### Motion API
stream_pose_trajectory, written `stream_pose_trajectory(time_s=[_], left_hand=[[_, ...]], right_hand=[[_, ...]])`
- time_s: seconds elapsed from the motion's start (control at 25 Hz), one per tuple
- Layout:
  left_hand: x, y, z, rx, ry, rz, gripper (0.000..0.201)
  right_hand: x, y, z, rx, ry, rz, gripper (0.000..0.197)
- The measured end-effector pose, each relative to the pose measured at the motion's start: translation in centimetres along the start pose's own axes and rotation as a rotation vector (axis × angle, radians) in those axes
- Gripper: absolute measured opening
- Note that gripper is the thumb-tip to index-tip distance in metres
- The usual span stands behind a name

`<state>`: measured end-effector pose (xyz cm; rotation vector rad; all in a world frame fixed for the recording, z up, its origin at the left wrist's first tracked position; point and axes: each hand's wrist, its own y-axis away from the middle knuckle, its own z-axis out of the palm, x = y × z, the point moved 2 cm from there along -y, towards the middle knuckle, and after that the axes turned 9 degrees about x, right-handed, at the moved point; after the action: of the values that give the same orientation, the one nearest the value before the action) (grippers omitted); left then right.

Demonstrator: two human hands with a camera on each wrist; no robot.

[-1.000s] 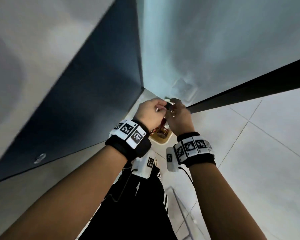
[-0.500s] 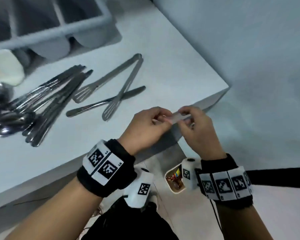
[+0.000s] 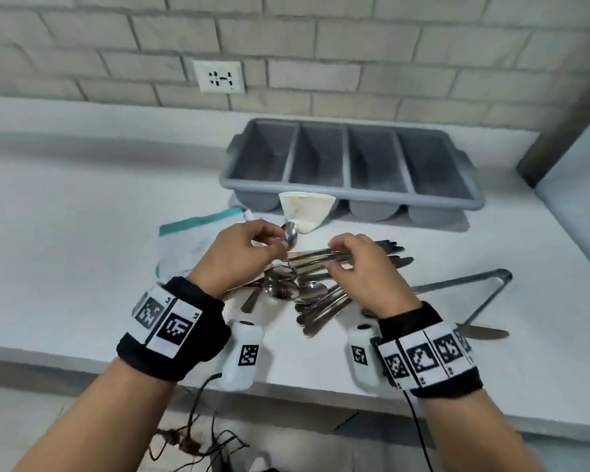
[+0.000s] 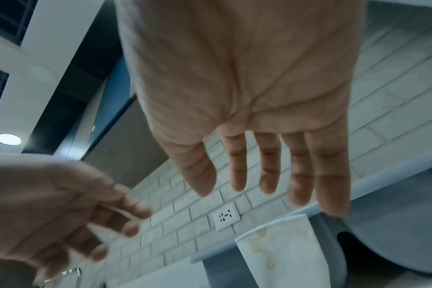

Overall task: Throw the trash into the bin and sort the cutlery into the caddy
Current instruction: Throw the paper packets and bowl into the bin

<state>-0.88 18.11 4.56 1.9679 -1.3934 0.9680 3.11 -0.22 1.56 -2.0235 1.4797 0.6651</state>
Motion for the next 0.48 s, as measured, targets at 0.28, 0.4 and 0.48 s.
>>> stream_pose_trajectory(time_s=[0.28,0.4,0.48], left_hand=[[-10.8,-6.1,-6.8,0.120,-0.341,-0.374,0.064],[-13.5,-7.7,-6.7,0.072,-0.354,-0.478,0.077],[-14.5,-8.4,-6.4,0.037,-0.281,-0.528,0.085]], right_hand=[[-2.8,-9.6,3.5,0.119,0.353,0.011,0.051],[-2.4,-11.7,4.9,0.059,0.448,0.044,0.052],[-2.1,-12.3,5.6,0.061,0.483,0.066,0.048]])
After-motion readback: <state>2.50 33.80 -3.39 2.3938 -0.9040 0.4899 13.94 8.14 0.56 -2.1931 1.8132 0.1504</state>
